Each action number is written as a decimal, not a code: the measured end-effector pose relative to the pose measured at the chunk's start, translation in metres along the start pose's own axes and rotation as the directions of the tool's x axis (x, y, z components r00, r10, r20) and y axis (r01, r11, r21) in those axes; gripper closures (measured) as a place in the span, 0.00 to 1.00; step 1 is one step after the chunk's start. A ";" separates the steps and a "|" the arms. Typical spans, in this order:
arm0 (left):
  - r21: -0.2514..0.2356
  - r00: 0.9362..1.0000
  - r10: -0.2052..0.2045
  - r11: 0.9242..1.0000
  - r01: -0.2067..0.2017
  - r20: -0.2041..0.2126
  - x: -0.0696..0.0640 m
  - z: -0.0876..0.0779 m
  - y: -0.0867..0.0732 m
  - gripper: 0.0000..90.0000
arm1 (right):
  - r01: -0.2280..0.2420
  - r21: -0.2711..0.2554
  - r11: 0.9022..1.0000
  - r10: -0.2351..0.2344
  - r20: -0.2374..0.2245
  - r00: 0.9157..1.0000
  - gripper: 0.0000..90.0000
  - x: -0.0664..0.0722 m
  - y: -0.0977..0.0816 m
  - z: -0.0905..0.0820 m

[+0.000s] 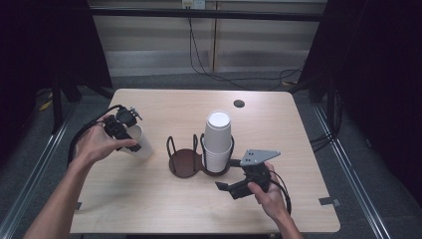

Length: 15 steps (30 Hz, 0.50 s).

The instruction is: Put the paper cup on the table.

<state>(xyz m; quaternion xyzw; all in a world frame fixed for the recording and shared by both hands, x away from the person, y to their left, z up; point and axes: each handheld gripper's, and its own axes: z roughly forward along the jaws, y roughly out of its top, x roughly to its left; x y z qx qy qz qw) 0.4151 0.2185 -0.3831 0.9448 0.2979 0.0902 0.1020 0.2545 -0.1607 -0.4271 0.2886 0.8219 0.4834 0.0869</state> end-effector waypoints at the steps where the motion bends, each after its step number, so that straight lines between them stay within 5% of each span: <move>1: 0.008 1.000 -0.001 1.000 0.001 0.001 -0.001 0.002 0.001 0.13 | 0.001 -0.001 1.000 -0.001 -0.002 1.000 0.16 0.000 0.000 0.000; 6: 0.038 1.000 -0.019 0.999 0.020 -0.004 -0.002 0.013 0.009 0.11 | 0.000 0.006 1.000 0.000 -0.001 1.000 0.16 0.000 -0.001 0.001; 10: 0.036 1.000 0.003 0.999 -0.003 0.000 -0.005 0.016 0.015 0.09 | -0.002 0.014 1.000 0.002 -0.005 1.000 0.16 0.001 -0.001 0.004; 15: 0.006 1.000 -0.025 1.000 0.025 -0.002 -0.004 0.020 0.016 0.08 | -0.002 0.004 1.000 0.002 0.001 1.000 0.16 0.001 -0.001 0.001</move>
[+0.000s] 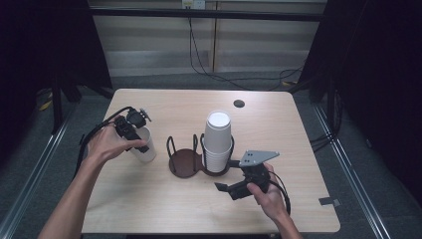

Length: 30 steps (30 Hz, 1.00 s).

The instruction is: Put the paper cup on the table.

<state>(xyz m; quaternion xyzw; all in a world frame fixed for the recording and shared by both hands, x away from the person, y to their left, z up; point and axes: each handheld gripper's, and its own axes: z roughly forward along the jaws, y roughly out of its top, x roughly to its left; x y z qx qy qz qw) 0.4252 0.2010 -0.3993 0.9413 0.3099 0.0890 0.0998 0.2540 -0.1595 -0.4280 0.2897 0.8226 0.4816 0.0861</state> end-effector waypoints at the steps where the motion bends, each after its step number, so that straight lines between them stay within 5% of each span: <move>1: 0.002 1.000 0.015 1.000 -0.015 -0.008 -0.001 0.001 0.000 0.08 | -0.002 -0.002 1.000 0.002 0.004 1.000 0.16 0.000 0.000 -0.001; 9: -0.008 0.999 0.002 1.000 -0.003 -0.051 0.000 0.008 -0.002 0.07 | -0.008 -0.003 1.000 0.008 0.004 1.000 0.15 -0.001 -0.002 -0.003; 17: -0.017 0.995 0.044 0.999 -0.046 -0.091 -0.004 0.016 -0.005 0.04 | -0.010 -0.005 1.000 0.010 0.007 1.000 0.16 -0.002 -0.002 -0.004; 26: -0.083 0.998 0.027 0.996 -0.033 -0.061 0.003 0.018 -0.015 0.05 | -0.016 -0.007 1.000 0.016 0.011 1.000 0.15 -0.002 -0.002 -0.005; 30: -0.113 1.000 0.006 0.994 -0.005 0.003 0.010 0.021 -0.023 0.06 | -0.017 -0.005 1.000 0.017 0.011 1.000 0.15 -0.002 -0.002 -0.004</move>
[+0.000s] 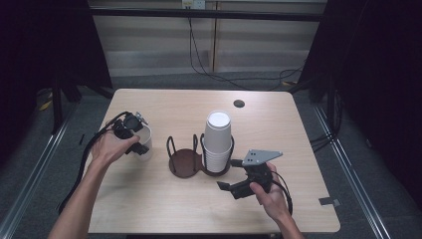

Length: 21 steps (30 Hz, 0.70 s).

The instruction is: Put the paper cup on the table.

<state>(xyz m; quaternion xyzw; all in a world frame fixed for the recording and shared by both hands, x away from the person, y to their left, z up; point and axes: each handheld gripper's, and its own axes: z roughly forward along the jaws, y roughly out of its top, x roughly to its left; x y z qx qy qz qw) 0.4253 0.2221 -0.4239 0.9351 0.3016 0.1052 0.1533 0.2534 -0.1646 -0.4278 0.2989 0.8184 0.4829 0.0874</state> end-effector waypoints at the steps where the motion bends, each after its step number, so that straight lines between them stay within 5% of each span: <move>1: -0.006 1.000 -0.016 1.000 0.016 0.014 0.002 0.000 -0.002 0.06 | 0.001 0.001 1.000 -0.001 -0.001 1.000 0.15 0.000 0.000 0.000; 8: -0.039 0.998 -0.036 0.999 0.038 0.052 0.005 0.004 -0.013 0.07 | 0.000 0.004 1.000 0.000 0.000 1.000 0.15 0.001 0.000 0.001; 14: -0.073 0.992 -0.073 0.994 0.081 0.099 0.011 0.004 -0.027 0.08 | -0.001 0.000 1.000 0.001 0.001 1.000 0.15 0.001 0.000 0.001; 16: -0.072 0.986 -0.095 0.992 0.105 0.139 0.013 0.003 -0.031 0.09 | -0.001 0.000 1.000 0.001 0.001 1.000 0.15 0.001 0.000 0.001; 21: -0.082 0.989 -0.084 0.992 0.094 0.122 0.015 -0.001 -0.040 0.11 | -0.001 0.002 1.000 0.001 0.001 1.000 0.15 0.001 0.000 0.001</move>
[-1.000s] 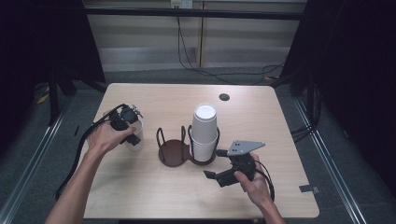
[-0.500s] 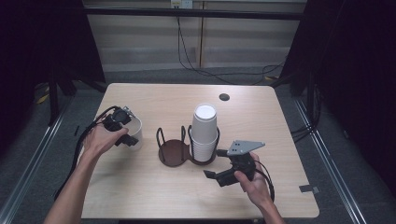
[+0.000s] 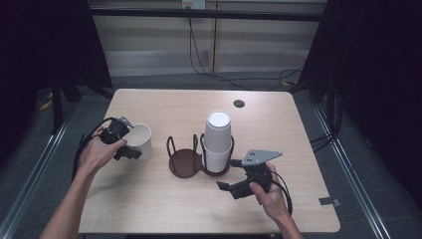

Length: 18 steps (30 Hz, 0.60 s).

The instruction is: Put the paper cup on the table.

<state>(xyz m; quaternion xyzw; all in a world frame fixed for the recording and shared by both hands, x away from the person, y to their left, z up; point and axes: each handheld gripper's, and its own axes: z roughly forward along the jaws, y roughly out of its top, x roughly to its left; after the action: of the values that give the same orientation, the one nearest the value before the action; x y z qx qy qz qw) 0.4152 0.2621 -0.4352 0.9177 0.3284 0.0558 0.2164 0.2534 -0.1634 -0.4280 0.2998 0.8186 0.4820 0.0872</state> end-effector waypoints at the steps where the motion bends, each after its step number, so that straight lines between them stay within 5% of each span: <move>1: -0.013 1.000 -0.004 1.000 0.004 0.002 0.000 -0.001 -0.002 0.11 | 0.000 0.001 1.000 0.000 0.001 1.000 0.15 0.000 0.000 0.000; 18: -0.074 1.000 0.001 0.997 -0.001 -0.008 -0.001 -0.014 -0.027 0.17 | -0.008 -0.003 1.000 0.008 0.006 1.000 0.15 -0.001 0.000 -0.002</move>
<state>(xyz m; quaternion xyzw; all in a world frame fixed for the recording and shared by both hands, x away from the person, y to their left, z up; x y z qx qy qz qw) 0.3950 0.2851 -0.4338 0.9091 0.3265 0.0716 0.2488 0.2534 -0.1652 -0.4275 0.3046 0.8165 0.4826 0.0881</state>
